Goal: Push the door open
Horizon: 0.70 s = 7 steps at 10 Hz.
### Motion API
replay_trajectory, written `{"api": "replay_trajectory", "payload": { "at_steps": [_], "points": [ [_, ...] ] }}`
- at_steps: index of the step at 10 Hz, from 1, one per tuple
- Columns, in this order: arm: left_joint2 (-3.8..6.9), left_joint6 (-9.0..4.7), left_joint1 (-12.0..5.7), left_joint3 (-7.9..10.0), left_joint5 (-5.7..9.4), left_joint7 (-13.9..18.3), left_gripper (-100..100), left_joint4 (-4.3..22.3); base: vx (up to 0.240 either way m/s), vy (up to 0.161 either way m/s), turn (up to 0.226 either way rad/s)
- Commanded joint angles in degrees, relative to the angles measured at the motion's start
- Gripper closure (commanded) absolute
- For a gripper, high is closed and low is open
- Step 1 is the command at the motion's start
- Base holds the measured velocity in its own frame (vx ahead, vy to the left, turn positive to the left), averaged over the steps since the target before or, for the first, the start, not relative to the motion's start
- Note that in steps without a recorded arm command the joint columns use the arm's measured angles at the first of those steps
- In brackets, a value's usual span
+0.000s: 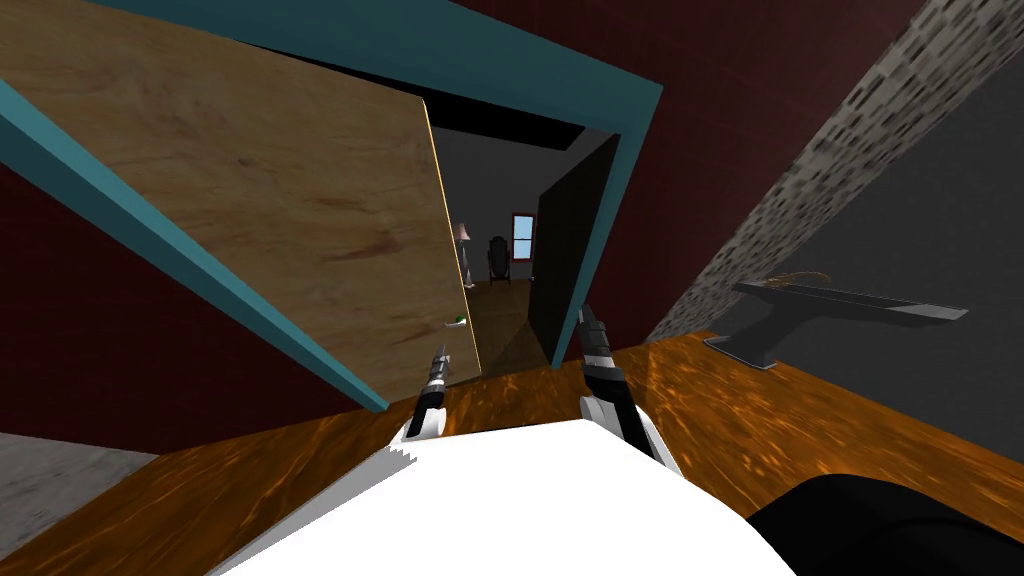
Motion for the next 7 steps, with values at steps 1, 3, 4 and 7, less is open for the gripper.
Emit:
{"api": "replay_trajectory", "payload": {
  "at_steps": [1,3,4,7],
  "points": [
    [-0.11,-0.35,-0.40,0.05,0.08,-0.01,-100,1.65,0.009,0.079,-0.093],
    [-0.17,-0.79,-1.14,0.17,0.20,0.00,-100,3.74,0.007,0.070,-0.097],
    [-0.20,-0.96,-1.44,0.21,0.25,0.00,-100,4.60,0.008,0.063,-0.077],
    [-0.31,-1.50,-2.35,0.35,0.39,0.02,-100,7.16,0.012,0.066,-0.077]
  ]
}}
